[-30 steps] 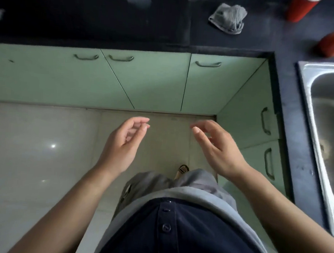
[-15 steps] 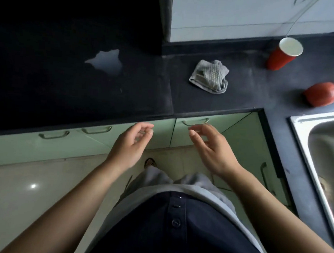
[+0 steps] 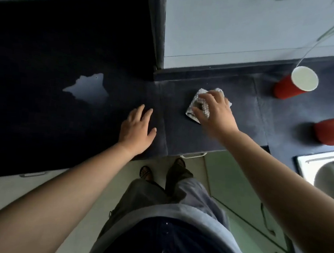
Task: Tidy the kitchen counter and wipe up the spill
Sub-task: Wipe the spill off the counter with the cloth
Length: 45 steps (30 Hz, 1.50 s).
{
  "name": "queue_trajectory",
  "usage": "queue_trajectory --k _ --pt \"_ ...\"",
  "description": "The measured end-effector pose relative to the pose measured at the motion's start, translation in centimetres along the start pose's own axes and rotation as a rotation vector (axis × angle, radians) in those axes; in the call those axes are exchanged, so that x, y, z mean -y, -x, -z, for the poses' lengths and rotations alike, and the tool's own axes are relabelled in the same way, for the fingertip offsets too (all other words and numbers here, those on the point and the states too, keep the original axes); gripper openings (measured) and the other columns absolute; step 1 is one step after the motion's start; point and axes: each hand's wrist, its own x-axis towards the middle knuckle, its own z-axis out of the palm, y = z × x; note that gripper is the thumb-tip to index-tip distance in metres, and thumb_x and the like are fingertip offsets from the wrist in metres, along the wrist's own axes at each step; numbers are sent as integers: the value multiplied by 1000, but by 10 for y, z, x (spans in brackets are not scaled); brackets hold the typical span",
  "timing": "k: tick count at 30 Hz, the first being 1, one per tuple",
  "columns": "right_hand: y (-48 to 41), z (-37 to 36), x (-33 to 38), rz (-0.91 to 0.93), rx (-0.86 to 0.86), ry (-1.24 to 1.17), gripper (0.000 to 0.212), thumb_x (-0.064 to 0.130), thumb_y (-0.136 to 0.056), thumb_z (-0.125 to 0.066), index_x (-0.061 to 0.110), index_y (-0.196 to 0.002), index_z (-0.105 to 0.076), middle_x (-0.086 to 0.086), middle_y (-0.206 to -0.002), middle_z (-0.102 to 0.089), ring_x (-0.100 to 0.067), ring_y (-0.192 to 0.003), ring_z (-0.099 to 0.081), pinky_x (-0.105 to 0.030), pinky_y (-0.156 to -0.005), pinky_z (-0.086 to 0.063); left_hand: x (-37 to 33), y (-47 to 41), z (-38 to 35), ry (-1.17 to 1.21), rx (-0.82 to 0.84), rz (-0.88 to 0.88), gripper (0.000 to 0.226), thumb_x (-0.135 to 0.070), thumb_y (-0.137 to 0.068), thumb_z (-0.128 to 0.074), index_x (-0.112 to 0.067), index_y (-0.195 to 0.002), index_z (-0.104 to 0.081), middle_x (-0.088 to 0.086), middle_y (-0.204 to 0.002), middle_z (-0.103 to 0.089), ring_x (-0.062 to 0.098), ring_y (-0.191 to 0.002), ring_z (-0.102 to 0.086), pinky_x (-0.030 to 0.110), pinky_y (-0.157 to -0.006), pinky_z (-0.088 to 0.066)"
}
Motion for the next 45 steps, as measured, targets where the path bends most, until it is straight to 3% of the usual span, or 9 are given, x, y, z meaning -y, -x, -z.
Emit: queue_trajectory --k 6,11,14,19,23,30,36,41,45 --pt "-32 -20 -40 129 132 294 47 49 -86 -53 33 -130 -47 -3 -147 -32 -34 -136 -19 -61 -106 -13 -3 4 -16 -53 26 22 62 -44 -93 -39 -22 -148 -19 6 -159 -7 30 -145 -5 50 -112 -17" --pt "-21 -18 -60 157 118 281 52 56 -82 -47 32 -127 -52 -3 -147 -36 -33 -134 -28 -55 -94 -31 -1 5 -20 -139 45 46 64 -46 -93 -37 -26 -149 -11 4 -159 -1 28 -145 -1 49 -112 -15" --pt "-19 -19 -63 109 99 217 49 51 -82 -60 30 -125 -54 -5 -144 -39 -36 -130 -32 -51 -86 -40 -4 4 -21 -162 50 56 64 -46 -93 -36 -25 -149 -12 6 -159 -3 30 -145 -3 50 -112 -18" --pt "-30 -19 -54 171 48 60 37 35 -77 -71 20 -110 -66 -14 -124 -53 -42 -100 -49 -46 -70 -54 -6 4 -16 -141 76 65 64 -44 -94 -36 -24 -149 -11 4 -159 0 28 -146 -1 49 -114 -17" --pt "-26 -29 -19 228 48 -41 36 33 -76 -71 20 -109 -67 -14 -114 -59 -38 -90 -54 -36 -82 -45 -2 6 -3 -19 23 65 59 -42 -94 -38 -22 -147 -22 3 -158 -16 23 -144 -16 48 -113 -23" --pt "-9 -72 83 300 54 -120 31 31 -77 -71 20 -105 -67 -9 -107 -61 -30 -88 -54 -30 -81 -41 66 30 23 127 -174 42 60 -46 -87 -33 -15 -138 -41 7 -145 -43 23 -133 -38 44 -105 -37" --pt "-10 -120 161 150 -65 -126 31 30 -81 -68 21 -110 -65 -10 -104 -60 -33 -88 -52 -31 -80 -40 180 43 57 80 -181 16 58 -45 -88 -36 -14 -136 -44 9 -142 -45 26 -132 -40 43 -104 -36" --pt "-16 -168 194 -40 -113 78 35 38 -86 -58 23 -117 -56 -12 -118 -50 -37 -97 -45 -40 -77 -45 270 26 77 -25 -190 17 55 -42 -85 -37 -11 -128 -52 11 -138 -50 31 -126 -46 47 -97 -41" --pt "-13 -193 205 -206 -189 146 34 36 -86 -56 24 -118 -56 -12 -131 -46 -38 -118 -36 -51 -92 -31 310 3 85 -76 -207 8 48 -33 -88 -47 -12 -130 -49 12 -143 -43 34 -130 -41 56 -96 -40"
